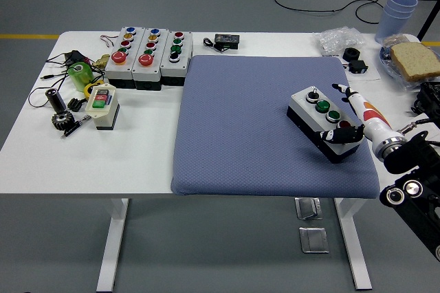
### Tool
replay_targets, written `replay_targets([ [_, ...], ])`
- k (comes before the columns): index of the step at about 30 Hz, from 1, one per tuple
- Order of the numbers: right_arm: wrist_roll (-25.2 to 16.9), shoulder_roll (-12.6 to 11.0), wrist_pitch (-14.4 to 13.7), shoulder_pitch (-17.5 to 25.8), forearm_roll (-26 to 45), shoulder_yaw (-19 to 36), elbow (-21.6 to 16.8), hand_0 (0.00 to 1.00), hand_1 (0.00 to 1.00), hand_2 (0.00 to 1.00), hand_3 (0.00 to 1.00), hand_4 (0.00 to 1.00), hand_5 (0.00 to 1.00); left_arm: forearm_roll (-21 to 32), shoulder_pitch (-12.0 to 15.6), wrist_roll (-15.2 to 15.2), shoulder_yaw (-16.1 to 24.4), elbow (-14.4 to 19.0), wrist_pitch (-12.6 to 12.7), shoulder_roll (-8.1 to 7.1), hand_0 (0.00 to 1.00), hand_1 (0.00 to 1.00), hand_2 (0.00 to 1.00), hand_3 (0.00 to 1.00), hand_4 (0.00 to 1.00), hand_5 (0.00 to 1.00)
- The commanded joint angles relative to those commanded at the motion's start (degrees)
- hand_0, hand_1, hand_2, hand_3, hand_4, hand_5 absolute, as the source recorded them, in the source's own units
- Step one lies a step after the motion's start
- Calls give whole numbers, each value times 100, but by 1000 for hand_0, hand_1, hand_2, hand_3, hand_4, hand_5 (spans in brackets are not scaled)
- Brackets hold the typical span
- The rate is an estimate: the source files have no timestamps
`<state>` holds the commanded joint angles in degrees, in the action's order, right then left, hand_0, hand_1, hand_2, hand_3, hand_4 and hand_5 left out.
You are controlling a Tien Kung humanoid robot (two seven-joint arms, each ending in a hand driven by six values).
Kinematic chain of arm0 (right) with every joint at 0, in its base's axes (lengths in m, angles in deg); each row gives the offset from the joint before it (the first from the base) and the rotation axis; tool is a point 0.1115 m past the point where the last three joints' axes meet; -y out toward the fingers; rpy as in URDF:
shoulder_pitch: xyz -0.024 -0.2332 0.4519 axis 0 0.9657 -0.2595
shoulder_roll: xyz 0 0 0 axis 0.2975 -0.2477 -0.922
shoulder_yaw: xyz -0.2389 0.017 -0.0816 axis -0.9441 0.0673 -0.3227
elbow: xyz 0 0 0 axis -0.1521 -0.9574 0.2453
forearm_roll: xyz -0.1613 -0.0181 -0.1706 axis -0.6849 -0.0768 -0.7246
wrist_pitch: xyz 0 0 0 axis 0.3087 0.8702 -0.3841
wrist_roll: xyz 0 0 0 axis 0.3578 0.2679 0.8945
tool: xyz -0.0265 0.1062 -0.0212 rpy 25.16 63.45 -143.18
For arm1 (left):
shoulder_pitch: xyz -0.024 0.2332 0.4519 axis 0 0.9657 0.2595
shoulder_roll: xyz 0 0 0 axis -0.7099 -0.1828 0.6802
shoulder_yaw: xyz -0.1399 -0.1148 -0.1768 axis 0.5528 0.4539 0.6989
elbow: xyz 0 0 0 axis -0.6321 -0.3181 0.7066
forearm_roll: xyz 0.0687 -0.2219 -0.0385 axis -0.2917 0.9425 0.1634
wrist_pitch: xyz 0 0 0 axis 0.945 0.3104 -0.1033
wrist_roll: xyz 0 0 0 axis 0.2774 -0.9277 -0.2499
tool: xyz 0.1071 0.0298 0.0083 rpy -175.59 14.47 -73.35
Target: Pick up the button,place it on the desk,press the button,press the button
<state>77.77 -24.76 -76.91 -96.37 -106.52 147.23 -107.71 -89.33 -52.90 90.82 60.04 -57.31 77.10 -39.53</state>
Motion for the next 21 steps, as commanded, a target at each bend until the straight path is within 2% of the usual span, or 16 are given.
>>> replay_targets([
  [4, 11, 22, -38, -67, 68, -20, 29, 998, 920, 978, 975, 995, 131, -14, 3, 3, 16, 0, 0, -1, 651, 644, 636, 546, 300, 847],
  [8, 150, 128, 0, -292, 90, -125, 356, 998, 920, 978, 975, 995, 131, -2, -5, 10, 21, 0, -5, -2, 651, 644, 636, 546, 300, 847],
  [15, 483, 293, 40, -699, -320, -333, 969, 998, 916, 980, 972, 991, 136, 49, -46, -5, 5, 0, -7, -5, 651, 643, 637, 546, 299, 848],
  [20, 706, 320, 124, -897, -473, -476, 1174, 998, 916, 980, 972, 991, 136, 51, -39, 9, 24, 0, 6, -4, 651, 643, 637, 546, 299, 848],
  [21, 793, 325, 170, -936, -517, -501, 1198, 965, 874, 951, 928, 987, 141, 50, -38, 13, 25, 0, 7, -4, 651, 644, 635, 547, 301, 847],
])
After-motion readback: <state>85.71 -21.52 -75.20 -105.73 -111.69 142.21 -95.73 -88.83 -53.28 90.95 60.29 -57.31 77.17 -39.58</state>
